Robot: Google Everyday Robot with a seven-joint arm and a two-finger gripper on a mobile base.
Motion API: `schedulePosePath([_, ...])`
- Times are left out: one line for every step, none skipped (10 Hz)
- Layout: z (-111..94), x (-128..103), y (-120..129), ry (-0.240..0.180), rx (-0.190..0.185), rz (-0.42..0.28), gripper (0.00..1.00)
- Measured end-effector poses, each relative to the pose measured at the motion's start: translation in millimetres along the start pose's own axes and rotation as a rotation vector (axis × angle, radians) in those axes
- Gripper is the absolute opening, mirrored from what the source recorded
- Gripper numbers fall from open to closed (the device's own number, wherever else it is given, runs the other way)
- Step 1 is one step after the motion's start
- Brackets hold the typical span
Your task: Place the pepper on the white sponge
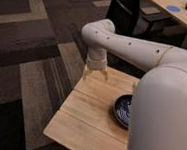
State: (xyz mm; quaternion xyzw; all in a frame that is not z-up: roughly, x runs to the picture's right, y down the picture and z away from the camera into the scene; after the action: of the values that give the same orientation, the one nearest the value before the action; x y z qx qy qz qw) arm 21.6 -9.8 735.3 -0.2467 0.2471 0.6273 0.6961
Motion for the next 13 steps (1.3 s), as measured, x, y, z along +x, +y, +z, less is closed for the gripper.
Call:
schedulePosePath([0.1,0.1,-1.5,0.0,0.001,0.002,0.65])
schedulePosePath([0.2,0.1,-1.3,0.0,0.001,0.002,0.65])
schedulePosePath([0.2,0.0,-0.4,0.0,0.001,0.0,0.65])
schedulePosePath([0.2,0.0,-1.1,0.0,0.001,0.001,0.65])
schedulePosePath([0.1,-0.1,-1.0,0.0,0.001,0.002,0.65])
schedulePosePath([-1.7,-3.5,-13.2,-0.006,0.008,0.022,0.65])
schedulePosePath([-2.6,-8.2,-27.9,-0.01,0.016,0.038,0.65])
schedulePosePath([-0.6,-18.1,-55.0,-0.006,0.012,0.058,0.65])
schedulePosePath([1.3,-24.3,-68.4,-0.006,0.005,0.062,0.65])
schedulePosePath([5.0,-28.4,-85.1,0.001,0.004,0.06,0.65])
schedulePosePath([6.3,-29.6,-93.3,0.005,0.006,0.056,0.65])
schedulePosePath([7.8,-28.6,-107.0,0.014,0.019,0.053,0.65])
schedulePosePath([7.9,-29.0,-104.9,0.014,0.018,0.05,0.65])
